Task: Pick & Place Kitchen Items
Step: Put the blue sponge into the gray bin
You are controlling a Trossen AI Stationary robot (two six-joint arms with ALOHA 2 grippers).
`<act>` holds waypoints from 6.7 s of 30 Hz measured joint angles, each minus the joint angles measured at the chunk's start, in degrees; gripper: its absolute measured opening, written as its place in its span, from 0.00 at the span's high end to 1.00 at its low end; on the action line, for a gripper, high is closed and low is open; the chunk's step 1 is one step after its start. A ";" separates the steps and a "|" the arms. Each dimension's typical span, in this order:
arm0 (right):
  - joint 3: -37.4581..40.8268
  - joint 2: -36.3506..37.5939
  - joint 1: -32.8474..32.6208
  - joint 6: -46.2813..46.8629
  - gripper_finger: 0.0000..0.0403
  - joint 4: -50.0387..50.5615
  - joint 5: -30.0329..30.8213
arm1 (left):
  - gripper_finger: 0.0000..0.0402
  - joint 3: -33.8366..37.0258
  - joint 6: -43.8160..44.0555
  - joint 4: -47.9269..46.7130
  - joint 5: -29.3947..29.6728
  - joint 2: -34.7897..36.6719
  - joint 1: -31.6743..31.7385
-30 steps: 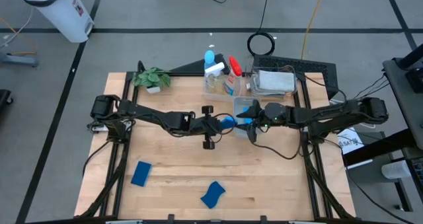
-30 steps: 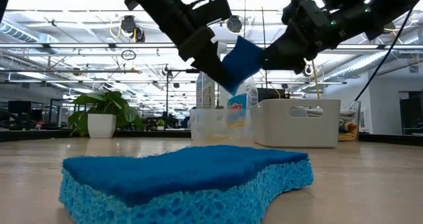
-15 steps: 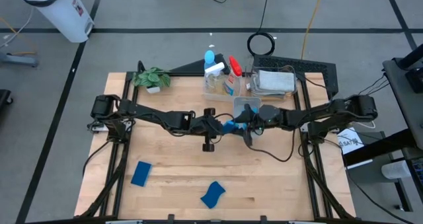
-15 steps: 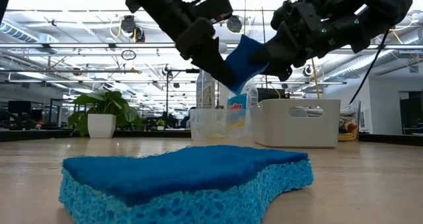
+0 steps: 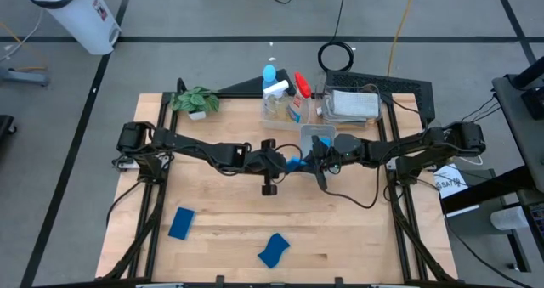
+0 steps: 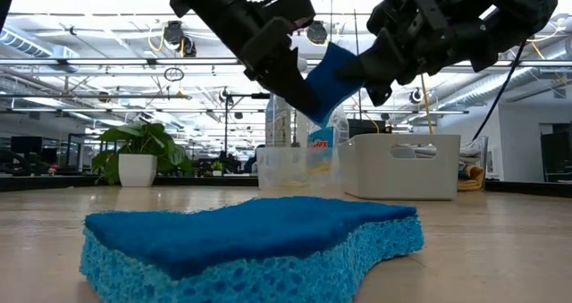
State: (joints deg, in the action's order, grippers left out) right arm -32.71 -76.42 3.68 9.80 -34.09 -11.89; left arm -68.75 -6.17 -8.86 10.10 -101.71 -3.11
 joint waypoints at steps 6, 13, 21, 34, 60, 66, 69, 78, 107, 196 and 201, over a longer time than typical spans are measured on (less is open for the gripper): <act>0.00 1.26 0.00 -0.02 0.99 2.35 0.01 | 0.81 -0.11 6.48 -5.33 3.31 0.79 0.10; 0.05 10.63 -0.08 -2.60 0.99 16.03 5.92 | 0.57 -0.02 11.10 -17.16 8.38 6.67 0.20; 0.04 18.04 -1.66 -8.52 1.00 37.27 34.46 | 0.44 0.26 10.73 -13.54 8.01 4.81 0.24; 5.71 11.20 -1.01 -21.37 1.00 31.62 44.63 | 0.42 1.03 7.73 -7.07 7.52 1.46 0.94; 9.22 11.91 2.32 -5.56 0.56 19.15 25.32 | 0.42 1.03 7.99 -6.63 4.77 1.46 1.33; 9.22 16.68 2.25 -1.25 0.36 18.90 25.11 | 0.42 1.03 8.00 -6.11 4.77 1.46 1.33; 9.22 19.58 2.23 -0.38 0.29 18.97 24.41 | 0.42 1.03 8.24 -5.35 4.77 1.46 1.33; 9.22 26.28 2.21 2.16 0.21 18.63 10.84 | 0.42 -1.08 15.39 -21.97 -2.78 5.89 0.05; 9.20 28.41 1.84 -13.97 0.21 -1.12 10.02 | 0.99 10.24 90.85 -51.18 -20.85 8.79 -40.83; 9.20 28.00 -1.92 -11.56 0.21 -0.81 8.80 | 0.20 19.30 50.90 -5.80 7.51 -2.21 -12.65; 9.20 27.98 -1.92 -11.54 0.21 -0.83 8.80 | 0.52 19.34 50.90 -4.05 7.26 -2.32 -13.64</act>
State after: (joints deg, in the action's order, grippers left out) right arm -23.51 -48.44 1.76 -1.74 -34.92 -3.09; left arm -49.41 44.73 -12.91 17.37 -104.03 -16.75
